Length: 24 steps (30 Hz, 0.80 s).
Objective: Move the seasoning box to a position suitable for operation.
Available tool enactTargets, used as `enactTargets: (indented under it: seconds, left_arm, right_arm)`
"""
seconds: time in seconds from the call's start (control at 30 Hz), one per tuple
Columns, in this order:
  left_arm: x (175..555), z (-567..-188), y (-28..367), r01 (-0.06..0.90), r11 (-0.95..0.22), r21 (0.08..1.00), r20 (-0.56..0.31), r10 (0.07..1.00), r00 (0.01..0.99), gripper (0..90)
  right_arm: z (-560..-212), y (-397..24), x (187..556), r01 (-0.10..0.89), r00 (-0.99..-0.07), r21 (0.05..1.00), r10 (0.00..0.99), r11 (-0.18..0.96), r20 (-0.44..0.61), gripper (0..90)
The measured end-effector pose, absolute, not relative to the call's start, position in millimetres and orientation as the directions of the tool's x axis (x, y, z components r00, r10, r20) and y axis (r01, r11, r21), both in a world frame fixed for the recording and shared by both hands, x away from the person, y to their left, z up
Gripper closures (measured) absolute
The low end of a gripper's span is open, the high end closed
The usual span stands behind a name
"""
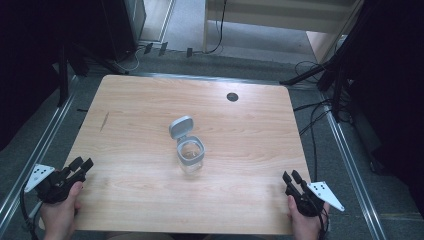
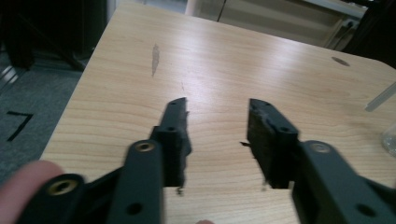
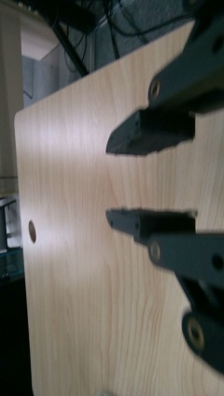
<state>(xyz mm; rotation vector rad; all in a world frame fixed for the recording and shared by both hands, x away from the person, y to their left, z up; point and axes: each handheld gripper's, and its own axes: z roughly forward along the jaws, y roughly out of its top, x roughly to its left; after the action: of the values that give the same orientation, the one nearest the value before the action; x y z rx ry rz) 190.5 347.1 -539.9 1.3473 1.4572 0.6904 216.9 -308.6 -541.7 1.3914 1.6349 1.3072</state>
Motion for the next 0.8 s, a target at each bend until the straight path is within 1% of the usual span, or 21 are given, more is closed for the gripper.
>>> enactTargets:
  seconds: [0.03, 0.07, 0.1, 0.17, 0.2, 0.23, 0.27, 0.33, 0.37, 0.4, 0.47, 0.5, 0.53, 0.6, 0.63, 0.67, 0.7, 0.73, 0.8]
  left_arm:
    - [191.6, -537.4, 341.7, 0.385, 0.21, 0.899, -0.278, 0.952, 0.128, 71.5]
    - [193.3, -534.6, 335.7, 0.387, 0.196, 0.901, -0.269, 0.953, 0.143, 75.5]
    - [195.7, -531.8, 328.9, 0.392, 0.187, 0.901, -0.266, 0.951, 0.158, 78.5]
    - [201.6, -526.8, 316.1, 0.397, 0.172, 0.902, -0.265, 0.945, 0.193, 83.5]
    - [201.6, -526.8, 316.1, 0.397, 0.172, 0.902, -0.265, 0.945, 0.193, 84.6]
    - [205.1, -524.7, 310.2, 0.401, 0.175, 0.899, -0.279, 0.935, 0.219, 85.2]
    - [210.9, -521.8, 297.8, 0.404, 0.156, 0.901, -0.279, 0.923, 0.265, 86.0]
    - [216.5, -519.6, 284.1, 0.41, 0.144, 0.901, -0.278, 0.916, 0.289, 88.5]
    - [216.5, -519.6, 284.1, 0.41, 0.144, 0.901, -0.278, 0.916, 0.289, 89.9]
    - [222.9, -517.7, 269.8, 0.42, 0.126, 0.899, -0.274, 0.909, 0.314, 90.0]
    - [230.0, -516.4, 254.6, 0.427, 0.109, 0.898, -0.271, 0.901, 0.34, 90.0]
    - [230.0, -516.4, 254.6, 0.427, 0.109, 0.898, -0.271, 0.901, 0.34, 90.0]
    - [236.7, -515.3, 238.8, 0.435, 0.089, 0.896, -0.268, 0.89, 0.369, 90.0]
    - [242.8, -514.5, 223.0, 0.447, 0.072, 0.892, -0.268, 0.88, 0.393, 90.0]
    - [242.8, -514.5, 223.0, 0.447, 0.072, 0.892, -0.268, 0.88, 0.393, 90.0]
    - [248.1, -513.6, 208.2, 0.458, 0.052, 0.888, -0.266, 0.869, 0.418, 90.0]
    - [248.1, -513.6, 208.2, 0.458, 0.052, 0.888, -0.266, 0.869, 0.418, 90.0]
    - [252.3, -512.8, 193.6, 0.469, 0.038, 0.882, -0.271, 0.856, 0.44, 90.0]
    - [254.1, -512.3, 187.3, 0.471, 0.027, 0.882, -0.267, 0.852, 0.451, 90.0]
  right_arm:
    - [-540.1, -304.0, 218.3, 0.351, -0.277, 0.935, 0.948, -0.053, 0.158, 71.9]
    - [-538.9, -298.4, 220.5, 0.353, -0.293, 0.934, 0.943, -0.045, 0.156, 71.1]
    - [-537.9, -290.8, 222.7, 0.374, -0.287, 0.926, 0.944, -0.048, 0.165, 71.3]
    - [-536.3, -275.8, 228.7, 0.4, -0.301, 0.915, 0.936, -0.048, 0.181, 76.2]
    - [-536.3, -275.8, 228.7, 0.4, -0.301, 0.915, 0.936, -0.048, 0.181, 76.2]
    - [-534.0, -260.3, 233.6, 0.407, -0.346, 0.913, 0.918, -0.039, 0.194, 81.2]
    - [-532.7, -252.7, 235.6, 0.405, -0.364, 0.913, 0.91, -0.036, 0.197, 83.7]
    - [-529.4, -238.6, 240.6, 0.402, -0.404, 0.915, 0.892, -0.023, 0.2, 86.2]
    - [-527.5, -231.9, 243.6, 0.401, -0.417, 0.916, 0.886, -0.018, 0.2, 87.1]
    - [-525.7, -225.5, 246.9, 0.4, -0.433, 0.916, 0.876, -0.022, 0.211, 88.1]
    - [-522.6, -212.2, 254.1, 0.404, -0.46, 0.915, 0.859, -0.022, 0.224, 89.4]
    - [-521.2, -205.6, 257.5, 0.405, -0.471, 0.914, 0.852, -0.02, 0.227, 89.9]
    - [-520.0, -198.8, 261.0, 0.409, -0.482, 0.912, 0.843, -0.023, 0.238, 90.0]
    - [-518.4, -185.1, 268.1, 0.412, -0.504, 0.911, 0.83, -0.013, 0.24, 90.0]
    - [-517.8, -177.9, 271.2, 0.417, -0.511, 0.909, 0.823, -0.013, 0.246, 90.0]
    - [-517.5, -170.8, 274.4, 0.42, -0.518, 0.907, 0.818, -0.011, 0.25, 90.0]
    - [-516.9, -163.9, 278.0, 0.42, -0.531, 0.907, 0.81, -0.003, 0.249, 90.0]
    - [-516.3, -156.8, 281.6, 0.422, -0.539, 0.906, 0.804, -0.001, 0.252, 90.0]
    - [-515.3, -144.1, 288.2, 0.431, -0.556, 0.903, 0.789, 0.005, 0.261, 90.0]
